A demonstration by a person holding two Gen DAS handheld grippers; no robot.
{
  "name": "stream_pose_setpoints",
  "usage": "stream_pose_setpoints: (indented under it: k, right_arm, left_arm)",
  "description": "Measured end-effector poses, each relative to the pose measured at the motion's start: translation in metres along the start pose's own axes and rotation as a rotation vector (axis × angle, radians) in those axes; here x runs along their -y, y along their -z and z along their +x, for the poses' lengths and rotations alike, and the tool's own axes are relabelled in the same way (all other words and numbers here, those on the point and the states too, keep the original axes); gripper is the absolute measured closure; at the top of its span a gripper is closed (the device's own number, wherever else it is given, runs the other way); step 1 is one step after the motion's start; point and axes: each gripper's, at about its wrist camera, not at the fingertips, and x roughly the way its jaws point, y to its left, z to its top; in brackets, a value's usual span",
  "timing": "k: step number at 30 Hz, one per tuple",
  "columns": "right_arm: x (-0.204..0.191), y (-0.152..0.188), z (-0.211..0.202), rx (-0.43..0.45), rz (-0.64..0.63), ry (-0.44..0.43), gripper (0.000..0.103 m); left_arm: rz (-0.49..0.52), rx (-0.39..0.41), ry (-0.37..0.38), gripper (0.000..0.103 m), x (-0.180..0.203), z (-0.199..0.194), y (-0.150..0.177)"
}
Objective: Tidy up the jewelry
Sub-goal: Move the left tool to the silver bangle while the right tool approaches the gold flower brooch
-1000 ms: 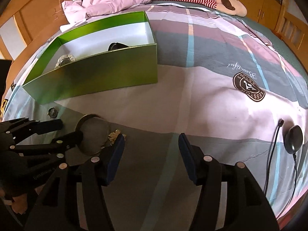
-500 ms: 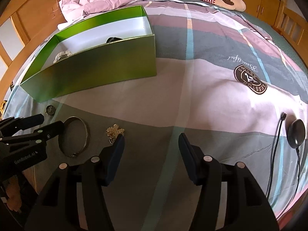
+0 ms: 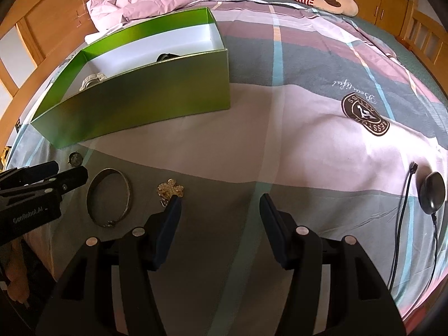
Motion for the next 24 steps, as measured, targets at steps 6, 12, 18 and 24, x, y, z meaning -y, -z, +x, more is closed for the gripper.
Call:
stream_pose_setpoints:
  k: [6, 12, 18, 24]
  right_arm:
    - [-0.021, -0.003, -0.013, 0.039, -0.077, -0.063, 0.045]
    - [-0.052, -0.004, -0.011, 0.025, -0.146, -0.142, 0.045]
    - [-0.091, -0.002, 0.005, -0.015, -0.245, -0.179, 0.045]
    - [-0.096, -0.004, 0.023, -0.046, -0.232, -0.188, 0.045]
  left_arm:
    - [-0.104, 0.019, -0.003, 0.035, -0.021, -0.010, 0.002]
    - [-0.193, -0.025, -0.010, 0.034, -0.043, -0.009, 0.012]
    - [-0.284, -0.058, -0.045, 0.034, -0.063, -0.002, 0.015]
    - [-0.281, -0.070, -0.053, 0.034, -0.062, 0.001, 0.014]
